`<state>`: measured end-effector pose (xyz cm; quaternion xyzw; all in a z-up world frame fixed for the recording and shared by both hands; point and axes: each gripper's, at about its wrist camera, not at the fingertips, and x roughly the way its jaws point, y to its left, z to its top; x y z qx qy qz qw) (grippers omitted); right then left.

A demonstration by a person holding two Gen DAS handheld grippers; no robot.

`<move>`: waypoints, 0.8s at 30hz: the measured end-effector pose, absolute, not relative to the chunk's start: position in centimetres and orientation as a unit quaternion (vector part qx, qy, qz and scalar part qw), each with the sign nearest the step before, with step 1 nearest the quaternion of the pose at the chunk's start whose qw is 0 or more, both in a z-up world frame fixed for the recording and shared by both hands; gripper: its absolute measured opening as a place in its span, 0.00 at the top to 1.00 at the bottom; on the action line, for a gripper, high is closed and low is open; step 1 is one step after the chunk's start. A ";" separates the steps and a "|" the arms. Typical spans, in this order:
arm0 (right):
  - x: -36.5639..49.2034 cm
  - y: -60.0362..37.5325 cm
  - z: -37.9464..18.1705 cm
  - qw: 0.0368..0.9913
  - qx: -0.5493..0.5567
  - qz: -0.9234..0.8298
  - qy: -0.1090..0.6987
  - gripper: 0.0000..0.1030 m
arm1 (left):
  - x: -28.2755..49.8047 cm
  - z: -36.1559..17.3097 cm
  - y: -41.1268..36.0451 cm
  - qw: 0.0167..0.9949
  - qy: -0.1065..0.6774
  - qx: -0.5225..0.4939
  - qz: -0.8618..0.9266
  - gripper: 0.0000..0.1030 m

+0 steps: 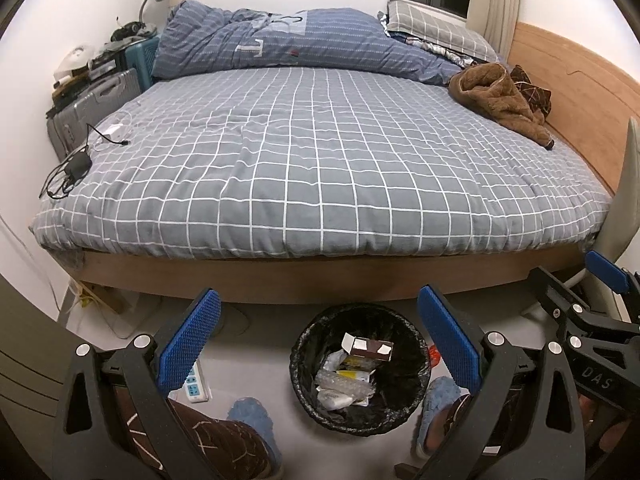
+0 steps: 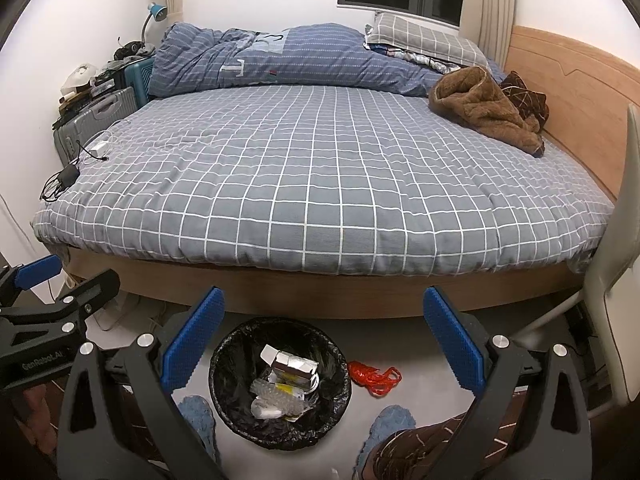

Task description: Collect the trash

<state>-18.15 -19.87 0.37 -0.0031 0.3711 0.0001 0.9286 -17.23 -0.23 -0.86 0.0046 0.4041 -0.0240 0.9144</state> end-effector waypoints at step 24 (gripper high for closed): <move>-17.8 -19.6 0.4 0.928 0.001 0.000 0.373 0.07 | -17.4 -0.9 -0.9 0.915 0.403 0.018 -0.019 0.06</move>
